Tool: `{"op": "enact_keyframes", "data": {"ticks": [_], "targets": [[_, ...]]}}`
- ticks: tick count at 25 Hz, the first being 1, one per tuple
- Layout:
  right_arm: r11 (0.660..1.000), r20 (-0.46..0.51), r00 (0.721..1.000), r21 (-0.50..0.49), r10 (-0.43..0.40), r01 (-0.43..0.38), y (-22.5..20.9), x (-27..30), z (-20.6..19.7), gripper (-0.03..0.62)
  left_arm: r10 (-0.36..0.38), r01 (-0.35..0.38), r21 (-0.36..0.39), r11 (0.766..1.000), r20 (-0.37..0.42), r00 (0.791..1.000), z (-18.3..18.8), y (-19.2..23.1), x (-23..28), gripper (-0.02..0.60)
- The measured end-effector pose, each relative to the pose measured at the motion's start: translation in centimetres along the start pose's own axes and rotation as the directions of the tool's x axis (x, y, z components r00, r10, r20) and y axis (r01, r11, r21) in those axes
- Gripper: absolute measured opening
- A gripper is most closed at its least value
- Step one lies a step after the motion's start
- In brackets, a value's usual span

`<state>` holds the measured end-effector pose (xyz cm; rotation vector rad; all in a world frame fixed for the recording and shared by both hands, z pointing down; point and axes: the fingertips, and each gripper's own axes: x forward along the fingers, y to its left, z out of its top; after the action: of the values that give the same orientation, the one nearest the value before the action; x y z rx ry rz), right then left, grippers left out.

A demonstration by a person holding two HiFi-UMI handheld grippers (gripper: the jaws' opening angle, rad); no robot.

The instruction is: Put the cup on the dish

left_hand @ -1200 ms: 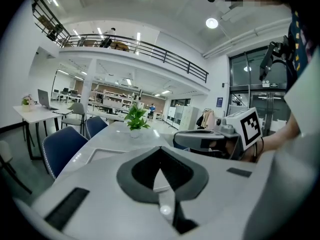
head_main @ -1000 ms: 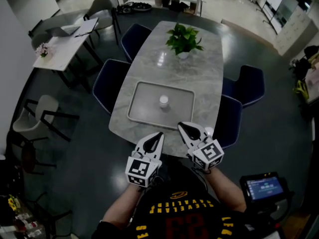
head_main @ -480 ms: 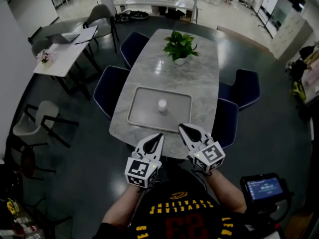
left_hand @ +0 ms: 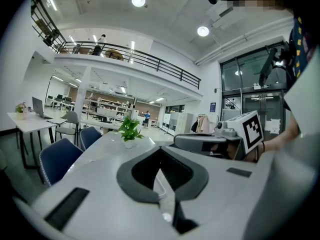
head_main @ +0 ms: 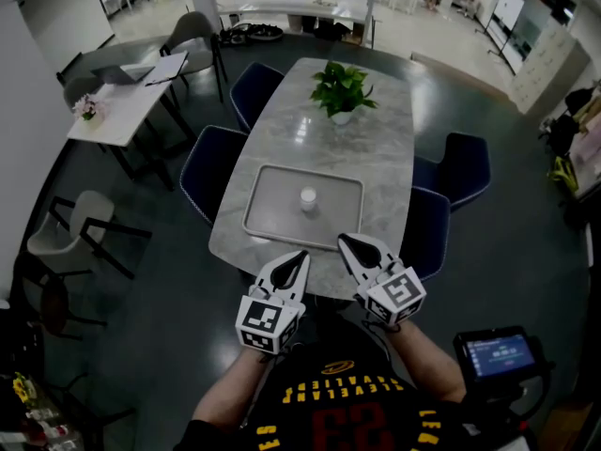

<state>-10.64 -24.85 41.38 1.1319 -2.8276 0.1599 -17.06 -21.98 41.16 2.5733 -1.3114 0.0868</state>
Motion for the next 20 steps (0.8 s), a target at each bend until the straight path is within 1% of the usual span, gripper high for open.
{"op": "enact_keyframes", "data": {"ticks": [12, 20], "targets": [[1.0, 0.007, 1.0, 0.002, -0.002, 0.002, -0.7, -0.4, -0.2, 0.008, -0.002, 0.002, -0.019, 1.0, -0.024, 1.0, -0.7, -0.3, 0.6, 0.0], [1.0, 0.011, 1.0, 0.018, -0.006, 0.005, -1.5, -0.3, -0.4, 0.008, -0.01, 0.01, -0.01, 1.0, -0.001, 1.0, -0.1, -0.4, 1.6, 0.0]]}}
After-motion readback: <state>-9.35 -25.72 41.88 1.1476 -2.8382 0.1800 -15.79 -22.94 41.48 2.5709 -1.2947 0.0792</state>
